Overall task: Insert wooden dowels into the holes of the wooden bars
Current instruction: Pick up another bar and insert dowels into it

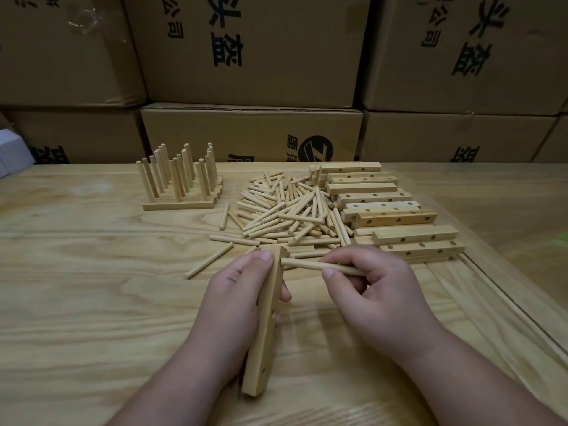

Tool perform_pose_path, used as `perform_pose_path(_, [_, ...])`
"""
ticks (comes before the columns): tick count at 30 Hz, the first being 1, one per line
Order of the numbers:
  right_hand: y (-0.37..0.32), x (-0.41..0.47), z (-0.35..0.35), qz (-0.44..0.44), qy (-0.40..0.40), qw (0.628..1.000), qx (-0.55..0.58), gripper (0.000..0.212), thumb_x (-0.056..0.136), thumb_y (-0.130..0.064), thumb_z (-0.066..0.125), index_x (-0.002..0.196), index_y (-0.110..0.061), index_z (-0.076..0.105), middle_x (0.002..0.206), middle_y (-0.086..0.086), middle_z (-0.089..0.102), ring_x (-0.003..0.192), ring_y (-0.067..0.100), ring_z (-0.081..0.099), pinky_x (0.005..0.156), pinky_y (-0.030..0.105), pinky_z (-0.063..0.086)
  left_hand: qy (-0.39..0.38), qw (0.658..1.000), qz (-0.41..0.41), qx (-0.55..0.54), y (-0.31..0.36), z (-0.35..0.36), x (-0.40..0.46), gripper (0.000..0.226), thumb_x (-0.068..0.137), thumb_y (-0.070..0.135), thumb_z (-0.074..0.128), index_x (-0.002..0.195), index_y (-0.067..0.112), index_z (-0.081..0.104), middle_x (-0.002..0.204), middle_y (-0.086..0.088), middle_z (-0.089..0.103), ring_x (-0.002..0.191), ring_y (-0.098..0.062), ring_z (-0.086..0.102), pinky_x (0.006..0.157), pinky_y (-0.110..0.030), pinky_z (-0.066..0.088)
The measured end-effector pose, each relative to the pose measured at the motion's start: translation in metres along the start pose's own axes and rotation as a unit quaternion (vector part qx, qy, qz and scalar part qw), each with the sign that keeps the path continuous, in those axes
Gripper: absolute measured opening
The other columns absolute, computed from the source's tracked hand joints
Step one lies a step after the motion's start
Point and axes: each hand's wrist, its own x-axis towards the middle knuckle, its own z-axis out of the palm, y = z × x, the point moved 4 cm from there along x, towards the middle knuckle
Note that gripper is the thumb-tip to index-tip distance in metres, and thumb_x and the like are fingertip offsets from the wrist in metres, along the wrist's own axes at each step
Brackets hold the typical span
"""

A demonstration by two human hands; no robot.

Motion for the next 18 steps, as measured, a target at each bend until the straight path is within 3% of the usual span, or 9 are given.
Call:
perform_pose_path(3, [0.0011, 0.0007, -0.0012, -0.006, 0.003, 1.000, -0.027, 0.011, 0.080, -0.021, 0.067, 0.088, -0.024, 0.075, 0.064, -0.027, 0.057, 0.048, 0.004, 0.043, 0.047, 0.017, 0.036, 0.011, 1.000, 0.007, 0.004, 0.0005, 0.0005, -0.0006, 0.027, 0.091, 0.047, 0.059, 0.086, 0.026, 0.075, 0.068, -0.008, 0.069, 0.050, -0.012, 0.059, 0.044, -0.022, 0.046])
perform_pose_path(6, [0.0026, 0.0008, -0.0011, -0.001, -0.004, 1.000, -0.030, 0.016, 0.082, -0.022, 0.068, 0.096, -0.023, 0.076, 0.066, -0.030, 0.058, 0.047, 0.005, 0.041, 0.048, 0.014, 0.034, 0.014, 1.000, 0.015, 0.005, 0.0005, 0.0012, 0.0002, 0.035, 0.073, 0.058, 0.063, 0.088, 0.028, 0.075, 0.073, -0.006, 0.072, 0.054, -0.009, 0.061, 0.048, -0.023, 0.050])
perform_pose_path(12, [0.0050, 0.0015, 0.0017, 0.015, -0.015, 0.998, -0.054, 0.016, 0.083, -0.016, 0.079, 0.094, -0.027, 0.074, 0.068, -0.031, 0.057, 0.053, 0.003, 0.049, 0.054, 0.006, 0.036, 0.024, 1.000, 0.015, 0.012, -0.0005, 0.0000, 0.0006, 0.040, 0.069, 0.061, 0.064, 0.085, 0.026, 0.077, 0.075, -0.002, 0.074, 0.062, -0.004, 0.065, 0.054, -0.022, 0.052])
perform_pose_path(18, [0.0064, 0.0022, 0.0043, 0.036, -0.025, 0.997, -0.058, 0.012, 0.085, -0.022, 0.078, 0.095, -0.028, 0.076, 0.090, -0.015, 0.071, 0.081, 0.003, 0.066, 0.067, 0.008, 0.046, 0.028, 0.999, 0.002, 0.021, 0.0001, 0.0004, 0.0008, 0.040, 0.066, 0.062, 0.064, 0.084, 0.029, 0.077, 0.070, -0.002, 0.073, 0.060, -0.005, 0.066, 0.051, -0.020, 0.051])
